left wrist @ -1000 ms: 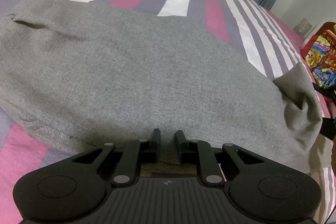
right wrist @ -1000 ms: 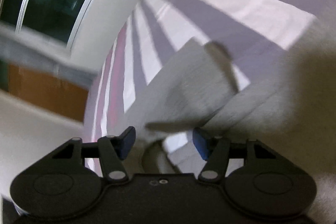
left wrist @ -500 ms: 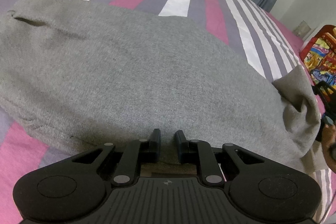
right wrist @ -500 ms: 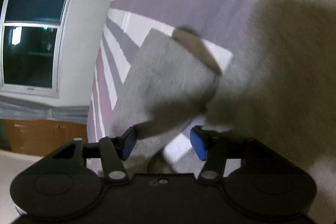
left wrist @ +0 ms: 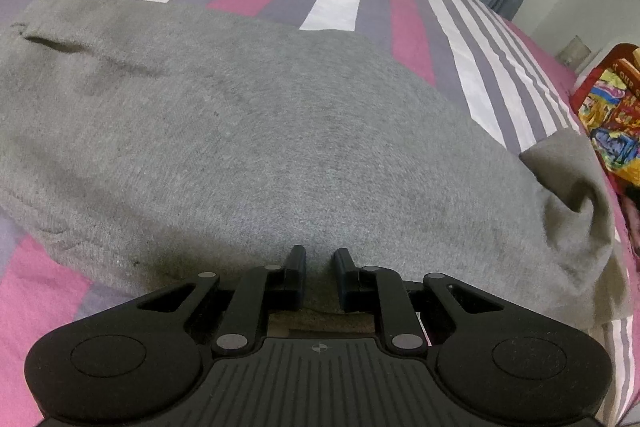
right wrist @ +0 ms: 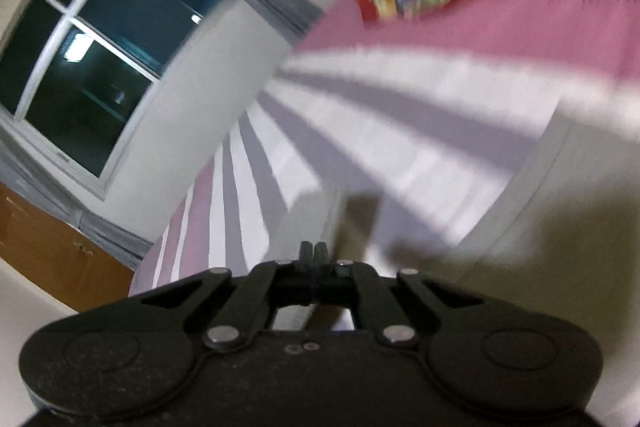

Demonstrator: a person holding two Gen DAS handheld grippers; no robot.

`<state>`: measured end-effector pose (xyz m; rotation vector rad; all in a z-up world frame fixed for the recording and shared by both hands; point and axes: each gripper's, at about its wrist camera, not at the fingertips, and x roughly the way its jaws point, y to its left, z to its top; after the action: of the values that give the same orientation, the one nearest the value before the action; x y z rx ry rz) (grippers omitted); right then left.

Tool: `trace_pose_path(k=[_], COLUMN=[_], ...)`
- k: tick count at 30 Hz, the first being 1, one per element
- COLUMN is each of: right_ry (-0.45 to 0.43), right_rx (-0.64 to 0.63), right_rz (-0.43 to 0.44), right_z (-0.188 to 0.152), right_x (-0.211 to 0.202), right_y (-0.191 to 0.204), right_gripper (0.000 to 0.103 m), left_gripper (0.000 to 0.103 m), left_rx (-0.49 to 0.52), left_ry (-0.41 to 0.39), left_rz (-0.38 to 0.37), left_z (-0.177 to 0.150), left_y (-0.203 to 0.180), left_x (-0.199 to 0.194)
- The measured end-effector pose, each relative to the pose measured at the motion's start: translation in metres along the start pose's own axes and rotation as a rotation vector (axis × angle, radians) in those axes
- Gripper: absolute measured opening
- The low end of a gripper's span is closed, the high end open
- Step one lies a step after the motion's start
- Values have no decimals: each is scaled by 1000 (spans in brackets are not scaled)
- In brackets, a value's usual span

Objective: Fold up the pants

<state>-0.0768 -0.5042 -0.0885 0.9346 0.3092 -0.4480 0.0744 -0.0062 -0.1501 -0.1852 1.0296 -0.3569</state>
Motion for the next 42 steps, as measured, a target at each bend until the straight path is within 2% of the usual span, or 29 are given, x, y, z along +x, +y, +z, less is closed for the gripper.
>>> trace_pose_path(k=[4, 5, 6, 9, 10, 12, 15, 18, 20, 22, 27, 31, 33, 35, 36, 38, 39, 40, 41, 42], right_ry=[-77, -64, -12, 211, 257, 354, 450, 446, 430, 397, 211, 59, 52, 123, 169, 254, 276, 280, 280, 281], right_rx=[-63, -90, -97, 21, 26, 30, 101, 215, 277, 256, 46, -22, -55, -87, -75, -4, 19, 52, 75, 72], right_rz=[-64, -84, -73, 29, 46, 93, 151, 236, 275, 277, 195, 157, 105, 48, 38, 49, 56, 97, 144, 149], right_z=[21, 22, 20, 7, 0, -20, -49, -61, -62, -60, -42, -31, -36, -44, -49, -51, -50, -49, -46, -43], right_x=[-53, -57, -49, -13, -2, 24, 54, 73, 82, 82, 36, -20, -42, -39, -31, -5, 3, 14, 26, 33], right_y=[-23, -29, -33, -49, -48, -42, -42, -44, -44, -39, -18, -14, -25, -36, -44, -53, -58, -61, -60, -57], right_gripper=[0, 1, 4, 33, 43, 48, 46, 44, 38, 5, 4, 0, 0, 0, 5, 31, 60, 76, 78, 76], left_gripper=[16, 16, 16, 16, 16, 16, 16, 16, 16, 16, 16, 16, 16, 16, 16, 16, 16, 16, 16, 16], left_rx=[3, 9, 15, 7, 2, 0, 4, 4, 1, -1, 13, 18, 17, 27, 28, 22, 16, 12, 9, 9], left_ry=[-3, -4, -4, -1, 0, -1, 1, 0, 0, 0, -2, -9, -14, -16, -15, -11, -9, -8, -7, -8], left_rz=[4, 6, 9, 11, 11, 15, 25, 25, 24, 25, 28, 29, 30, 32, 33, 30, 30, 30, 32, 34], left_z=[-1, -1, -1, 0, 0, 0, 0, 0, 0, 0, -1, -2, -3, -4, -4, -2, -2, -1, -1, -1], left_y=[-1, -2, -2, -3, -2, -3, -5, -5, -4, -4, -5, -5, -5, -6, -7, -6, -5, -5, -5, -6], left_x=[0, 0, 0, 0, -1, 0, 0, 0, 0, 0, 0, -1, -2, -2, -2, -2, -2, -2, -2, -2])
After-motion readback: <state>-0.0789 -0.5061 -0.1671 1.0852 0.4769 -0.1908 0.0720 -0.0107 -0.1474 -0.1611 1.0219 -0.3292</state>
